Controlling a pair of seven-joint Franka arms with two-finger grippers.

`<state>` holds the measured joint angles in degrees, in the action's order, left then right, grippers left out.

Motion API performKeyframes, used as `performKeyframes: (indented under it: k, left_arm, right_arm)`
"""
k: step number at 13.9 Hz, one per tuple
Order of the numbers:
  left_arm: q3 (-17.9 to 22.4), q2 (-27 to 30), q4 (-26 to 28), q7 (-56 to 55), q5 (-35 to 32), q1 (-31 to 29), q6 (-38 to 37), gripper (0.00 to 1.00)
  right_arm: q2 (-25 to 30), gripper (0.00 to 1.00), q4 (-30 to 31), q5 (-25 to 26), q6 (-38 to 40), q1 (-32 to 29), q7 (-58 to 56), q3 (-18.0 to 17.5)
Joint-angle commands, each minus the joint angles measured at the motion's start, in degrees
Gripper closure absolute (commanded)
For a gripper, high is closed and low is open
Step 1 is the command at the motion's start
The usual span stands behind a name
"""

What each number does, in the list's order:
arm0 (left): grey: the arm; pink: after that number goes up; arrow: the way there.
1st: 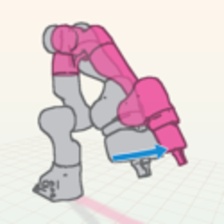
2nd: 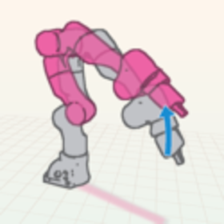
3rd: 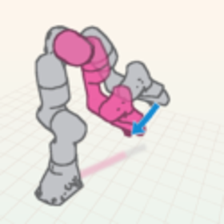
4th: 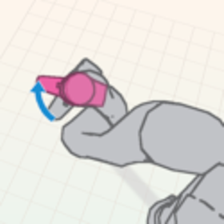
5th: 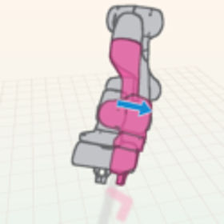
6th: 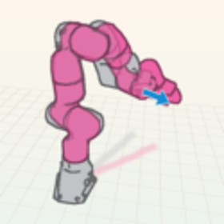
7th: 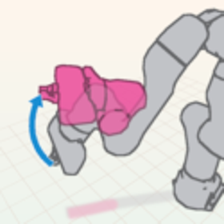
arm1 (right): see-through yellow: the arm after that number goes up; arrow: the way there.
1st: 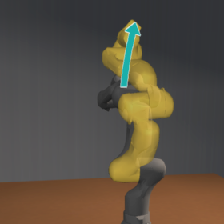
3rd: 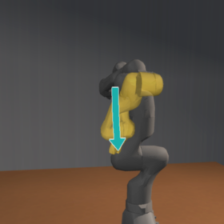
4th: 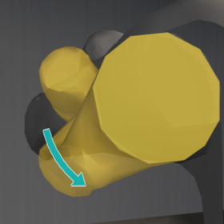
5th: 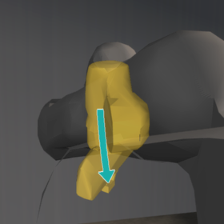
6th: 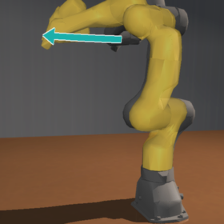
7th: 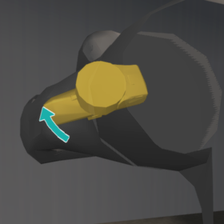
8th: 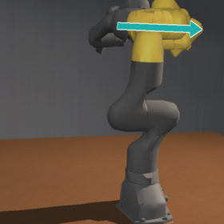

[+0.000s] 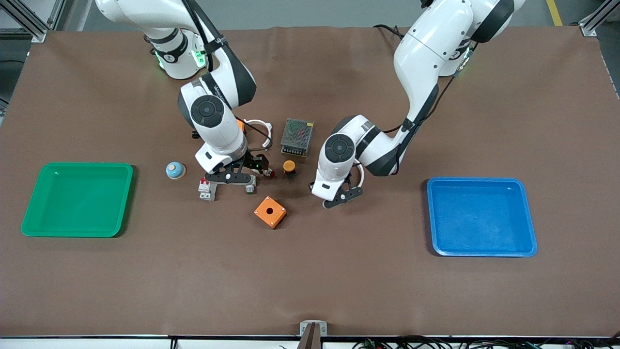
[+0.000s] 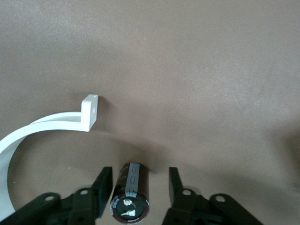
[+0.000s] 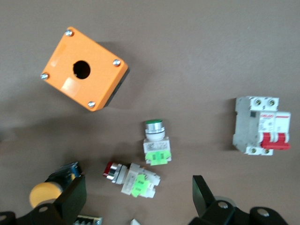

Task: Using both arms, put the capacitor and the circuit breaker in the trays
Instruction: 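Grasp the black capacitor with the left gripper while the right grasps the breaker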

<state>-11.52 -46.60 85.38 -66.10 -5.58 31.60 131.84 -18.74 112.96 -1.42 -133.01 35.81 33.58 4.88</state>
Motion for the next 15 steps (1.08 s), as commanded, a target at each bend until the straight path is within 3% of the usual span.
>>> performKeyframes:
  k: [1,6,9,15]
  left_arm:
    - [0.5,-0.3,-0.7,-1.6,-1.3,0.7,0.3,0.57]
    - [0.5,-0.2,0.1,-1.6,-1.3,0.7,0.3,0.73]
    - [0.5,0.0,0.5,-1.6,-1.2,0.4,0.2,0.83]
    - [0.2,5.5,2.1,-0.8,-1.0,-2.9,-4.5,0.9]
  right_arm:
    - [-0.6,0.0,-0.3,3.9,0.2,-2.5,-2.8,0.6]
    - [-1.6,0.0,0.0,13.7,-1.5,-11.5,-6.0,0.7]
    - [-4.1,0.0,1.1,13.6,-5.7,-14.0,-7.0,0.6]
    - [-5.6,0.0,6.3,11.4,-11.2,-15.3,-6.9,0.1]
